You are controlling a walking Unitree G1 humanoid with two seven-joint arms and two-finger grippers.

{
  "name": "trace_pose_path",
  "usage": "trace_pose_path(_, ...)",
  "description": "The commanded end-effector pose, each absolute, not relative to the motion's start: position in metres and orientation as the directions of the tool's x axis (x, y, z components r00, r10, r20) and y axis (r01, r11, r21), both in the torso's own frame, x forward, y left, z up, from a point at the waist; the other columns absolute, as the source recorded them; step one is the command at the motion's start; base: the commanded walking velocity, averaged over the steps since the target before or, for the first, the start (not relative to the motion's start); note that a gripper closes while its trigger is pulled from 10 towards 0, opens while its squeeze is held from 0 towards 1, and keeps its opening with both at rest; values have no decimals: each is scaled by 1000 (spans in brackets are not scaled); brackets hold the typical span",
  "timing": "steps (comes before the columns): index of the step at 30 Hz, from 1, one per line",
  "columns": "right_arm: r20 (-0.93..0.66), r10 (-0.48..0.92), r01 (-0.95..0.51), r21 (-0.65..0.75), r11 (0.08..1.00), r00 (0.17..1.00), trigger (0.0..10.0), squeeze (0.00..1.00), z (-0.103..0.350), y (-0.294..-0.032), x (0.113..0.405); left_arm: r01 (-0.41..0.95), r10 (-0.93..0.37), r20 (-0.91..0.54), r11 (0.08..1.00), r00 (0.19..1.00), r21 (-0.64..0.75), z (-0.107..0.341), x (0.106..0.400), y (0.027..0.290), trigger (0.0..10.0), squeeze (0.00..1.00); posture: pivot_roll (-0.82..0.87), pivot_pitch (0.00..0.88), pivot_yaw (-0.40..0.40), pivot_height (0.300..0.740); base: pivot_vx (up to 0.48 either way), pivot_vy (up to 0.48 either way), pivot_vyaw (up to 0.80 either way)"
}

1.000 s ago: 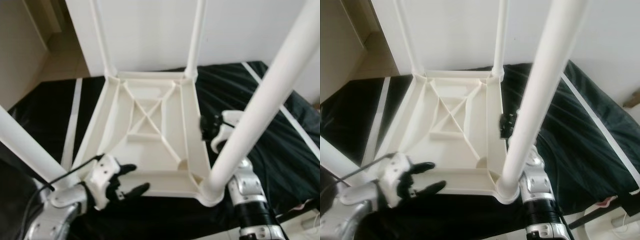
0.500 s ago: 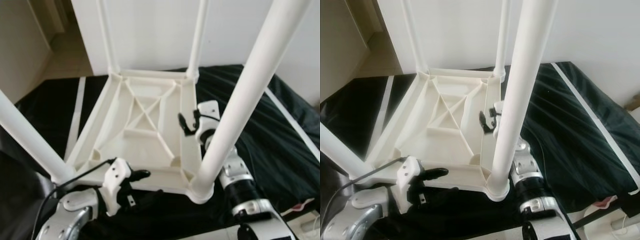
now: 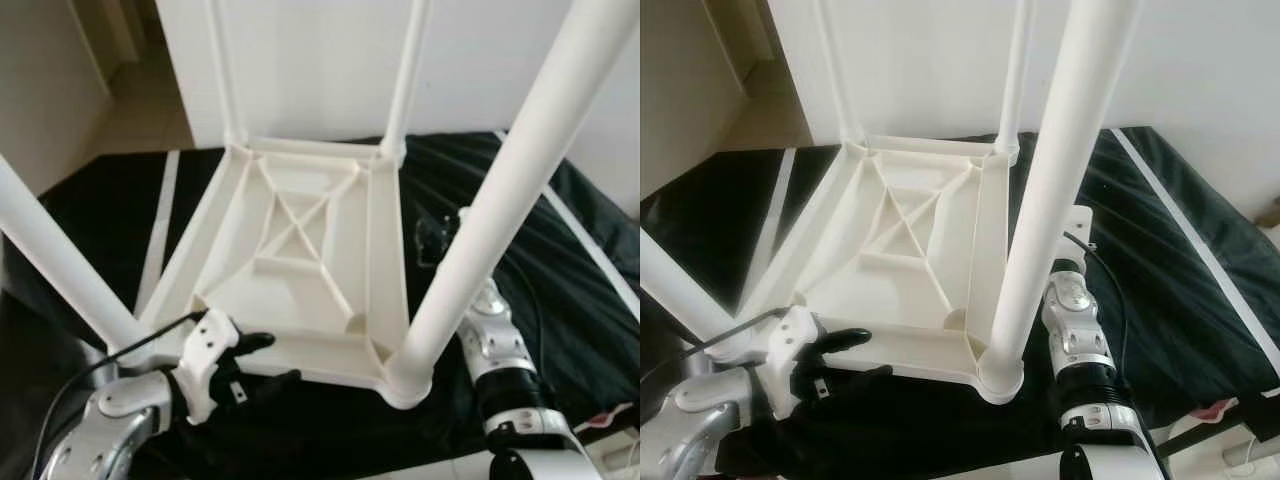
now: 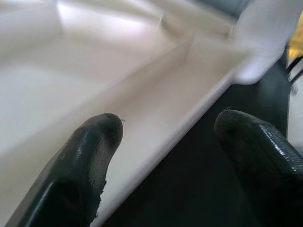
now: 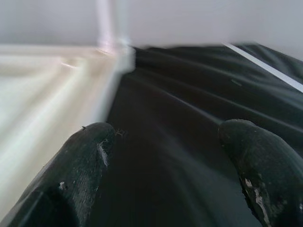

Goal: Building children table

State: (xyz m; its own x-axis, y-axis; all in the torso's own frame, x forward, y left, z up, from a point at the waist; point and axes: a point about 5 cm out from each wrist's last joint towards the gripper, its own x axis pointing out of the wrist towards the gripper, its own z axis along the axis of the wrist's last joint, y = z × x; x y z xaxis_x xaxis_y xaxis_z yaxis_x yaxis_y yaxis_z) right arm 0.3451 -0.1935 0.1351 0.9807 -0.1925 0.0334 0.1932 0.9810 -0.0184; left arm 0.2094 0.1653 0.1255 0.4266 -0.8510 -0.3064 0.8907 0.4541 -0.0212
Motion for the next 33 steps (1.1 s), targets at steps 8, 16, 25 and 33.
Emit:
trace_pose_path(8,-134,-315,316,-13,949,940,10000,0,110,-224,342,930,-869,-400,356,293,-93,118,197,175,10000,0,30,0,-16,740,0,0,0)
trace_pose_path(16,-189,-260,263,-10,965,947,10000,0,106,-217,350,923,-835,-484,363,261,-127,103,193,174,10000,0,37,0,-19,740,0,0,0)
trace_pose_path(25,-206,-166,158,-57,986,964,10000,0,115,-204,367,907,-799,-565,374,208,-195,92,184,177,10000,0,56,4,-27,740,0,0,0)
trace_pose_path(33,-218,-77,63,-71,996,973,10000,0,122,-190,378,900,-803,-565,373,191,-226,92,177,175,10000,0,69,17,-33,740,0,0,0)
